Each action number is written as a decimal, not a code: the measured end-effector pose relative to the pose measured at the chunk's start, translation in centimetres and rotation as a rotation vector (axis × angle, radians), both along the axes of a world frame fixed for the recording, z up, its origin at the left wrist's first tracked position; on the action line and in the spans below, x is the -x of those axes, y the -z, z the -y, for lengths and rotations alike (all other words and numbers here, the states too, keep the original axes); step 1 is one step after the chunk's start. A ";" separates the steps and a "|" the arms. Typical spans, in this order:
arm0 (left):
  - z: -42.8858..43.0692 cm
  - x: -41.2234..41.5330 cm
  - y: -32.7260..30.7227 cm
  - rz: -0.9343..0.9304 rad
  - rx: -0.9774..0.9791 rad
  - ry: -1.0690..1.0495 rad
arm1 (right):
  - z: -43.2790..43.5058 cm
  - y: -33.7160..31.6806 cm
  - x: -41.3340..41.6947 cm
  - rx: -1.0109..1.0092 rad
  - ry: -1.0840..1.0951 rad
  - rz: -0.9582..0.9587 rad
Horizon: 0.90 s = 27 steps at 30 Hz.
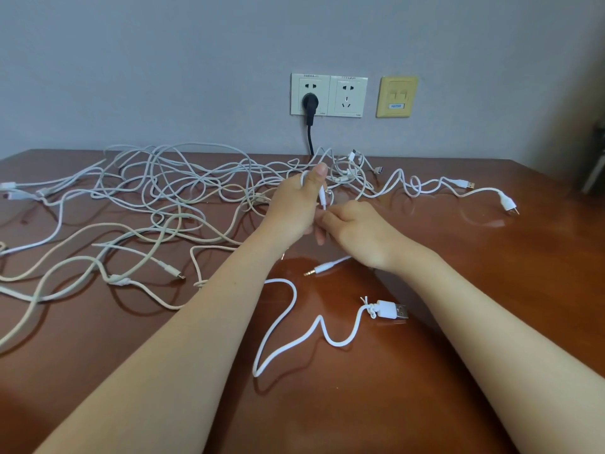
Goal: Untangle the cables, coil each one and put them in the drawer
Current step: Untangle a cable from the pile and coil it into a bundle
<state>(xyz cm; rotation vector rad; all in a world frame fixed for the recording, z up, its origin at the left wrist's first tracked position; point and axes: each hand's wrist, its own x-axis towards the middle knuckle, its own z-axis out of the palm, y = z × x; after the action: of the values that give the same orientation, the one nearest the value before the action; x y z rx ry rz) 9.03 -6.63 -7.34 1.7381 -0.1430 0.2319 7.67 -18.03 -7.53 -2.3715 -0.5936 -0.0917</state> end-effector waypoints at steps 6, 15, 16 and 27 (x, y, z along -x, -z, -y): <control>-0.5 -0.2 -0.1 -0.112 0.407 0.041 | 0.2 -0.6 0.4 -0.215 -0.079 -0.072; -1.3 -1.0 -0.3 -0.229 0.738 0.031 | 1.6 -1.4 -0.3 -0.453 -0.045 -0.162; -1.3 -0.9 -0.5 -0.239 0.794 0.041 | 1.7 -1.4 -0.4 -0.476 -0.034 -0.168; -1.1 -0.4 -0.5 -0.317 0.492 0.138 | 1.2 -1.8 0.3 -0.666 -0.174 -0.266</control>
<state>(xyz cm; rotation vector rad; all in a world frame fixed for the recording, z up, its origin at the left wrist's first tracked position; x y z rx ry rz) 9.39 -5.52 -6.88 1.2487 0.0266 -0.1069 7.39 -19.20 -5.73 -1.6477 -0.5329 0.0917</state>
